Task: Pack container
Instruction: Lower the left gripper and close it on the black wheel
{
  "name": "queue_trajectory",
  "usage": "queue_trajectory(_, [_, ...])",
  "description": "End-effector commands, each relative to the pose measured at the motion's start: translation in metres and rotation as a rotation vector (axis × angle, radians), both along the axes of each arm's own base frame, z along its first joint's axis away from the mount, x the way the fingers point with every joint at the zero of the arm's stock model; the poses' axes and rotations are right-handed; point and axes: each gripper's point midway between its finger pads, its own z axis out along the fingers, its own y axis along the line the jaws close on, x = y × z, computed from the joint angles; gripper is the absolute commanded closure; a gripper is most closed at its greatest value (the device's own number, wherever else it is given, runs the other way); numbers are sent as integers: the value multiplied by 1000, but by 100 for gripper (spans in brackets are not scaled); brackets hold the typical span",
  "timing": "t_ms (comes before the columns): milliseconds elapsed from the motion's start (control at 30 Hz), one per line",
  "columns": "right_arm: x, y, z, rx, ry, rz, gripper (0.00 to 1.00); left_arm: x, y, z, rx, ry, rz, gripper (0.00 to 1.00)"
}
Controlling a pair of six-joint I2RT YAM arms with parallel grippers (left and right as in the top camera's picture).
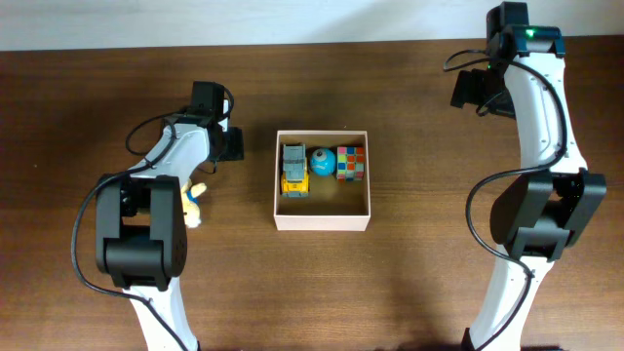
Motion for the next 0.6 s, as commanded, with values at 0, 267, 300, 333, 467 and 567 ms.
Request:
queue_trajectory(0, [0, -1, 9, -13, -22, -8, 1, 7, 0, 4, 4, -23, 3, 37])
queue_trajectory(267, [0, -1, 9, -13, -22, -8, 1, 13, -1, 7, 1, -49, 4, 37])
queue_trajectory(300, [0, -1, 9, -13, -22, -8, 1, 13, -1, 7, 1, -50, 4, 37])
queue_trajectory(333, [0, -1, 9, -13, -22, -8, 1, 14, -1, 7, 1, -52, 4, 37])
queue_trajectory(467, [0, -1, 9, -13, -22, -8, 1, 13, -1, 7, 1, -49, 3, 41])
queue_trajectory(567, [0, -1, 9, -13, -22, -8, 1, 12, -1, 6, 1, -45, 3, 49])
